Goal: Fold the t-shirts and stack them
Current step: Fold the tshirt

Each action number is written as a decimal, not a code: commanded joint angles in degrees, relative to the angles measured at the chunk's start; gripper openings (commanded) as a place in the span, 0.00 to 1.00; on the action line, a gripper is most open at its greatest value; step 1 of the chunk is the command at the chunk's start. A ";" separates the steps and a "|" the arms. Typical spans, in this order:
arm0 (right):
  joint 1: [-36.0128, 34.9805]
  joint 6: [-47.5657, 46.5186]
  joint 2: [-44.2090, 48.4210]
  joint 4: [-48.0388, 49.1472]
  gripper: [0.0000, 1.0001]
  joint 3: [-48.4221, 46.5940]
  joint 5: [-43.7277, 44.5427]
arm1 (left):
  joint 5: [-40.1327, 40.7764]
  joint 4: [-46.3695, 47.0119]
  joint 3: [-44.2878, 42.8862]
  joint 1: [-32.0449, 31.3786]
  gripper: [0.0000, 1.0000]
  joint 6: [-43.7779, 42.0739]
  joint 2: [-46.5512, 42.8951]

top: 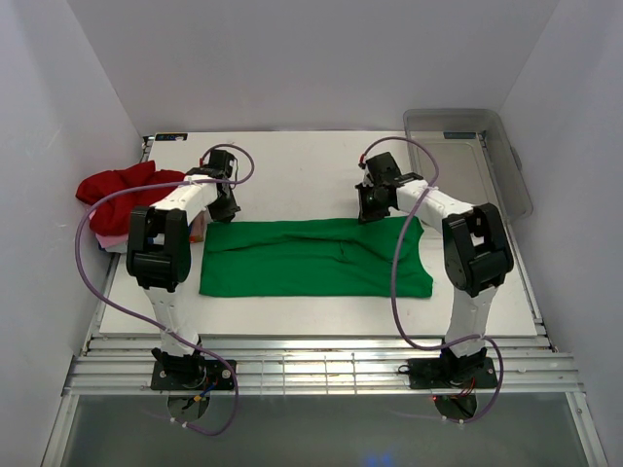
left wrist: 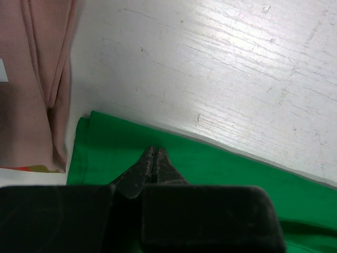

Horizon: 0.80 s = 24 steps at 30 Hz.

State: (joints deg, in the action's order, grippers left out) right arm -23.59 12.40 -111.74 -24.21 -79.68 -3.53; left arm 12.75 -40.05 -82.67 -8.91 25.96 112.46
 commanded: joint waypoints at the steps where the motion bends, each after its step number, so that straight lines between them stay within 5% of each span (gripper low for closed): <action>1: -1.01 -0.98 7.05 -0.58 0.10 0.75 1.94 | -0.62 0.68 0.40 -0.32 0.00 0.15 -2.07; 18: -12.87 8.77 28.76 -2.69 0.12 24.21 5.01 | -0.45 0.94 6.12 -0.59 0.00 -0.38 -6.91; 24: -15.16 11.15 33.86 -5.32 0.28 28.35 6.08 | 0.08 0.85 7.09 -0.59 0.00 -1.08 -9.19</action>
State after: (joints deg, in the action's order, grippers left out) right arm -38.04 21.10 -81.34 -27.83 -51.99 1.15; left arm 12.60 -39.99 -76.14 -9.23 25.52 108.84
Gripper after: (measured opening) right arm 0.247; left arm 0.034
